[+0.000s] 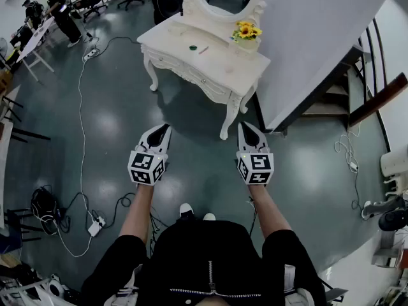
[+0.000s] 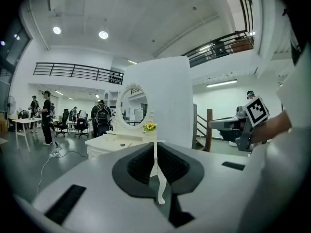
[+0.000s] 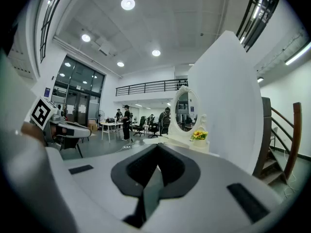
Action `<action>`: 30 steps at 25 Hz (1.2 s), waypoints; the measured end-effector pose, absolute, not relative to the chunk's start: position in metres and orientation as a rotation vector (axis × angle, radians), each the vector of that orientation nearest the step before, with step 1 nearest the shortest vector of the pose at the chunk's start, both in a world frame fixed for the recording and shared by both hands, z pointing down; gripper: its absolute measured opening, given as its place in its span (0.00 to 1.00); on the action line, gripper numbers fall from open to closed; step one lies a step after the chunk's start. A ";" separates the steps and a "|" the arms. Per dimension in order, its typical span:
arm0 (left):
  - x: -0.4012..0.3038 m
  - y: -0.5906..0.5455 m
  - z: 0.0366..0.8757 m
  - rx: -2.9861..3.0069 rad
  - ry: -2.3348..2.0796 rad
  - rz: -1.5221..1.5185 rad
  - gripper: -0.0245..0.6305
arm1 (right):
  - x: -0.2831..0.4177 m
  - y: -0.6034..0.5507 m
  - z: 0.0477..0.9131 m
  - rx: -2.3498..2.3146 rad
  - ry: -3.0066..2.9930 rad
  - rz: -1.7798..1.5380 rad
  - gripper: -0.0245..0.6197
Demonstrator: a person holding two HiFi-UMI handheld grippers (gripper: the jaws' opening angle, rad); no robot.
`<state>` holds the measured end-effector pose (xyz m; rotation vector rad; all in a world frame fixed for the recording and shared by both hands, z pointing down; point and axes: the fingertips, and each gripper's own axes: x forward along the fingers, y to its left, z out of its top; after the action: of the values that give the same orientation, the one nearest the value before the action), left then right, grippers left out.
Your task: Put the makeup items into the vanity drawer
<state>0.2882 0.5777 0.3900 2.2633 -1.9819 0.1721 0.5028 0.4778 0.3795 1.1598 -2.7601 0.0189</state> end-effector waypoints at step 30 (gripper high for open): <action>0.233 0.578 0.392 2.317 -1.937 0.173 0.07 | 0.427 0.485 0.382 1.163 -2.788 0.016 0.05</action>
<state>0.2329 0.5782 0.3925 2.3173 -1.9370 0.1725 0.4266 0.4850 0.3822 1.1635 -2.7885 0.0164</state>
